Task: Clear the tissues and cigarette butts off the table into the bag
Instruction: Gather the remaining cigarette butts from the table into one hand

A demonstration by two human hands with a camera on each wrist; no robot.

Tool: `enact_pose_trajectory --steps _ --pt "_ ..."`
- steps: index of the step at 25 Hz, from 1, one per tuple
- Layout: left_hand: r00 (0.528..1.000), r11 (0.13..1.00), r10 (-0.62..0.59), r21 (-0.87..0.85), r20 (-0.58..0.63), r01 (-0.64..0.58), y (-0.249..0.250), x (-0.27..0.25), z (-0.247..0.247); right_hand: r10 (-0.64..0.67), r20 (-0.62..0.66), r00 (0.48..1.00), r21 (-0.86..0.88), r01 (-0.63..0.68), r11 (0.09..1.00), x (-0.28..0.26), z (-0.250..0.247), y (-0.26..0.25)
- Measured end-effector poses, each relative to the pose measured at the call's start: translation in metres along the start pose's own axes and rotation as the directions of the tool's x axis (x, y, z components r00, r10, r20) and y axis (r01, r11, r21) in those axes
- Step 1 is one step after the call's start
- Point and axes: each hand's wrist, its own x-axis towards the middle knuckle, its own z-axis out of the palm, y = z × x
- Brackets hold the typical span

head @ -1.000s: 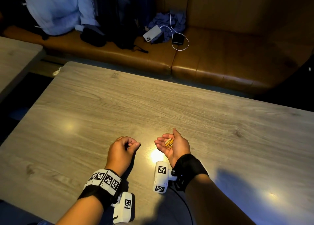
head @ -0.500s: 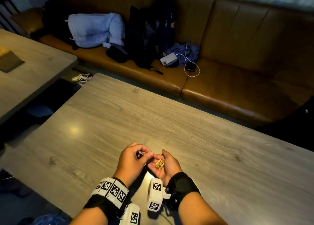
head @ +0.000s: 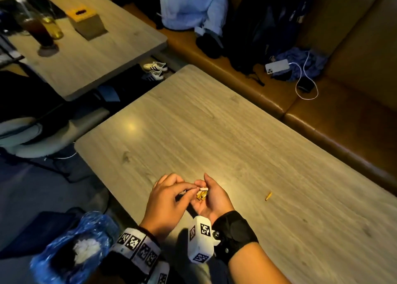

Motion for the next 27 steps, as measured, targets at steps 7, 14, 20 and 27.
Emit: enact_pose_trajectory --steps 7,14,20,27 --pt "0.992 0.987 -0.122 -0.103 0.041 0.125 -0.040 -0.035 0.000 -0.103 -0.163 0.981 0.055 0.113 0.992 -0.030 -0.027 -0.028" --pt "0.969 0.998 -0.035 -0.045 0.243 0.047 0.020 0.021 0.088 -0.277 -0.310 0.909 0.169 0.340 0.925 -0.069 -0.132 -0.104" --pt "0.951 0.999 -0.042 0.035 0.306 0.033 0.086 0.040 0.158 -0.327 -0.382 0.864 0.231 0.432 0.872 -0.083 -0.193 -0.132" --pt "0.964 0.986 -0.108 0.153 0.243 0.072 0.112 0.054 0.208 -0.338 -0.374 0.863 0.222 0.438 0.871 -0.079 -0.205 -0.134"
